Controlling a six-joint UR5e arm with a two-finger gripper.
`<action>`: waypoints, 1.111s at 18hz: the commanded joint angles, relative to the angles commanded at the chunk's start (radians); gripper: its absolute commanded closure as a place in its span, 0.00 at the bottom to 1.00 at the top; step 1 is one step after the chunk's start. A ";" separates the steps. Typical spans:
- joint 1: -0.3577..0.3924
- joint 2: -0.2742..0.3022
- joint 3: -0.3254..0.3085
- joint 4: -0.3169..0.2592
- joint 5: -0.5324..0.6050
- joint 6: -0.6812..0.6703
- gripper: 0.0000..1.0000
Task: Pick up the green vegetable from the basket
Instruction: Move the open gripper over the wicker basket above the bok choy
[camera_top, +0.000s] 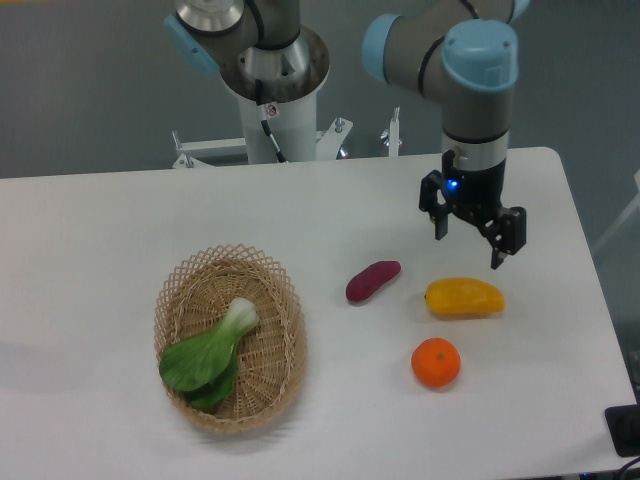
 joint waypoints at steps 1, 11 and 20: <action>-0.026 -0.002 0.000 0.002 0.003 -0.052 0.00; -0.212 -0.029 -0.008 0.005 -0.014 -0.407 0.00; -0.347 -0.081 -0.038 0.008 -0.035 -0.493 0.00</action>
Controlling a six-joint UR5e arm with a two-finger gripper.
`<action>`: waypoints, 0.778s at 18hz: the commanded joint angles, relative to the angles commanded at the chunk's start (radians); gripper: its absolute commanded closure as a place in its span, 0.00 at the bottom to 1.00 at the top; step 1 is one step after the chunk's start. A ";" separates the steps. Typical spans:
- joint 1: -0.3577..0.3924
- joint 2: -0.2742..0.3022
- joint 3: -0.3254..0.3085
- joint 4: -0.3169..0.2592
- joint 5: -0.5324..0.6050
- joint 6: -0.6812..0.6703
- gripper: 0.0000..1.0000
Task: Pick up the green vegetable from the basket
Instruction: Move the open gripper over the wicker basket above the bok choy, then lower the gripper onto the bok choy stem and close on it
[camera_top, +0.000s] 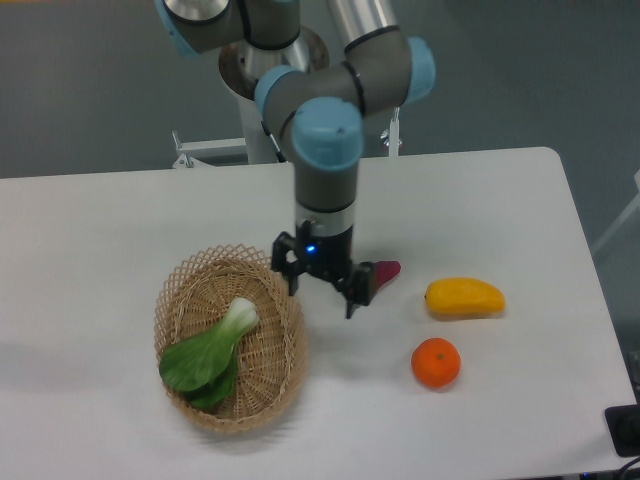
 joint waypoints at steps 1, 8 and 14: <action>-0.005 0.000 -0.002 0.000 0.000 0.005 0.00; -0.110 -0.040 -0.029 0.000 0.005 0.009 0.00; -0.146 -0.070 -0.052 0.003 0.038 0.006 0.00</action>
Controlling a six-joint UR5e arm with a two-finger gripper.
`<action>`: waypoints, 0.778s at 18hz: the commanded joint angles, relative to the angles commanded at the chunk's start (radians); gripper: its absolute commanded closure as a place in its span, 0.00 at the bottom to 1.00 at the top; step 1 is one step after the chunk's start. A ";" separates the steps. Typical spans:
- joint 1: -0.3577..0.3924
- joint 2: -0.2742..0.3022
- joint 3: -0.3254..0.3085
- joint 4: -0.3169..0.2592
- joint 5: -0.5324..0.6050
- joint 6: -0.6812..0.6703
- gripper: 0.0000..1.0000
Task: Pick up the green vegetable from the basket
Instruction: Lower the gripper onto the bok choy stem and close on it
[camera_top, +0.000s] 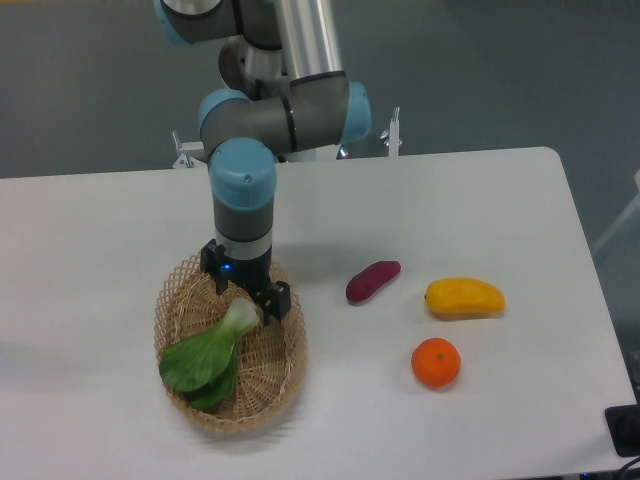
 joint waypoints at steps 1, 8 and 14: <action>-0.005 -0.009 0.000 0.002 0.011 -0.003 0.00; -0.009 -0.040 0.006 0.006 0.025 -0.006 0.00; -0.009 -0.064 0.008 0.041 0.023 -0.005 0.00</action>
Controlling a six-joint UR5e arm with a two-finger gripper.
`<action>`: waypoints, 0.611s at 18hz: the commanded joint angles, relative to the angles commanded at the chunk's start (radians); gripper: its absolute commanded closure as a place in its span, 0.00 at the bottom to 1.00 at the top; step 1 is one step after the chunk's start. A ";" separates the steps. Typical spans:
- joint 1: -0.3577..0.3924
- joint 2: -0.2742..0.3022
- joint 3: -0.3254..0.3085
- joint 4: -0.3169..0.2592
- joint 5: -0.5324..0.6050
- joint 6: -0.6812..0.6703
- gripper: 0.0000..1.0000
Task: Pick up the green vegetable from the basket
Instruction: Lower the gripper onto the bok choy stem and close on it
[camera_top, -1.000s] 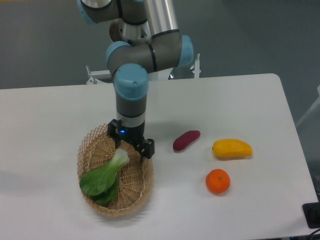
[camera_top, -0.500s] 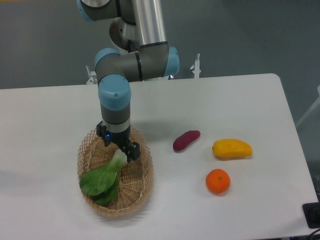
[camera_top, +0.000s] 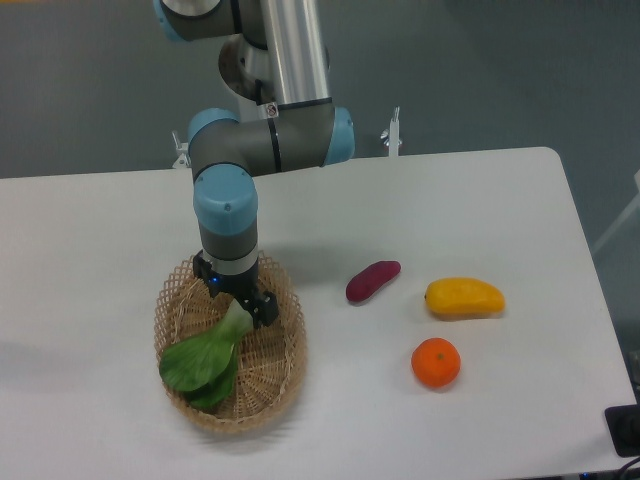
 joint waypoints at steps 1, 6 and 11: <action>0.000 -0.003 0.003 0.002 0.002 0.000 0.01; 0.000 -0.002 0.005 0.011 0.003 0.003 0.42; 0.000 0.001 0.006 0.011 0.003 0.008 0.60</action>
